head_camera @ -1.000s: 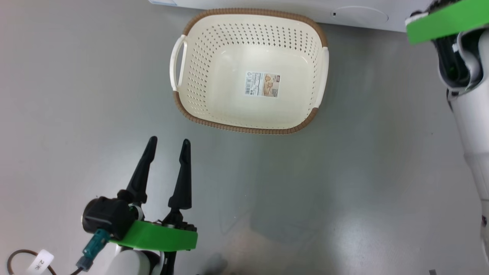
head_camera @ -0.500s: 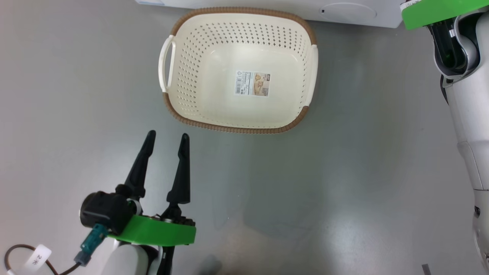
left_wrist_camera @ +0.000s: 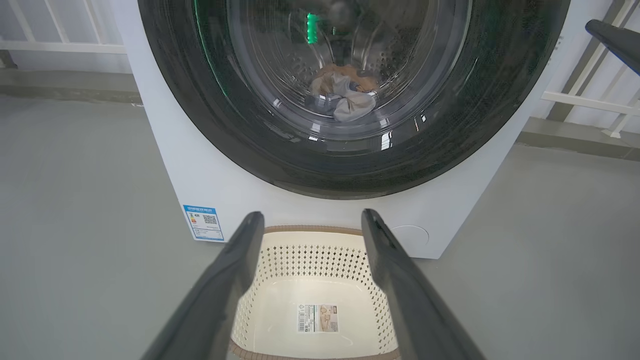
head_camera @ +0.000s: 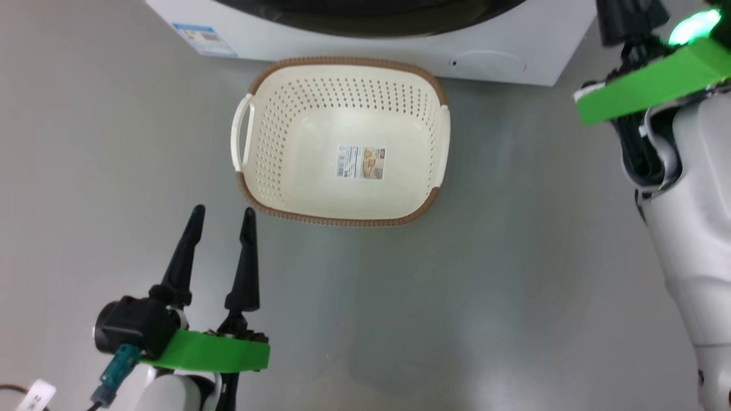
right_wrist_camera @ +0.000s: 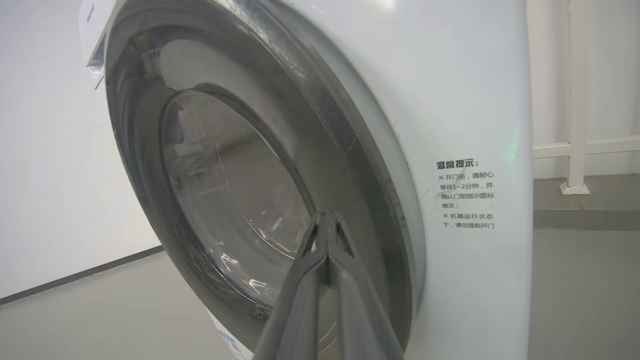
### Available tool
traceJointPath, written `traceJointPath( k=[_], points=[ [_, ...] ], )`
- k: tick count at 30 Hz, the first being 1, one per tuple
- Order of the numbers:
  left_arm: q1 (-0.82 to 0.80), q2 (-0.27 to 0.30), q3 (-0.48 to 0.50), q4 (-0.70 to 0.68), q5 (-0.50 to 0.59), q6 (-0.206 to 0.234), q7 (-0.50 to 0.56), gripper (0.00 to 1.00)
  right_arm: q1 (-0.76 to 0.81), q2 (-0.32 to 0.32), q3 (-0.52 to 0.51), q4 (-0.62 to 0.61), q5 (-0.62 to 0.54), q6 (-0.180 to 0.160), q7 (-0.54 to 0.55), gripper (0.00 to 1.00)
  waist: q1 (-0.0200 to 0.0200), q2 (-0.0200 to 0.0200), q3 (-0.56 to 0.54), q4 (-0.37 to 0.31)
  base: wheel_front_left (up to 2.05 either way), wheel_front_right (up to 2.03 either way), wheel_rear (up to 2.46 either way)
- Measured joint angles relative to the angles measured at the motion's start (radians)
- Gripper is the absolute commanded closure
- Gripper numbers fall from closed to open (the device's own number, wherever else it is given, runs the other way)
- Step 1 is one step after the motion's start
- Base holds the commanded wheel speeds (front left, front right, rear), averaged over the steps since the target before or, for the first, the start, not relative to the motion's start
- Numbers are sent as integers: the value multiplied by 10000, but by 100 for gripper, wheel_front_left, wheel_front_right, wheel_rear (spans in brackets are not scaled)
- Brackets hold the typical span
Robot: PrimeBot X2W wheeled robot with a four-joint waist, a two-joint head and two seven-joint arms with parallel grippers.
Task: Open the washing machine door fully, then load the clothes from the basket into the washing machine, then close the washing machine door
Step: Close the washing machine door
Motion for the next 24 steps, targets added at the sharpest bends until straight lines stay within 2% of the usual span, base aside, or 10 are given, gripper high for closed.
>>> traceJointPath(
  k=[12,14,16,17,18,19,20,21,24],
  points=[
    [546,8,846,27,299,-182,0,0,2104,148,-125,-520,-157,0,0,100,0,0,-1083,-824,0,0,0],
    [710,8,941,27,376,-182,0,0,2450,205,-188,-621,-232,0,0,97,0,0,-1261,-991,0,0,0],
    [863,10,1064,25,443,-182,0,0,2804,276,-263,-727,-357,0,0,87,0,0,-1446,-1161,0,0,0],
    [922,10,1131,25,449,-182,0,0,2987,314,-272,-784,-470,0,0,75,0,0,-1538,-1248,0,0,0],
    [981,12,1202,17,489,-182,0,0,3166,370,-290,-825,-546,0,0,58,0,0,-1626,-1336,0,0,0],
    [1043,12,1281,13,537,-180,0,0,3336,408,-301,-863,-633,0,0,36,0,0,-1713,-1422,0,0,0],
    [1100,13,1354,15,556,-180,0,0,3523,451,-349,-886,-734,0,0,10,0,0,-1805,-1508,0,0,0],
    [1146,13,1432,12,604,-169,0,0,3695,491,-395,-909,-763,0,0,0,0,0,-1897,-1586,0,0,0],
    [1374,17,1653,0,619,-153,0,0,4200,608,-614,-978,-865,0,0,0,0,1,-2176,-1807,0,0,0]
  ],
)
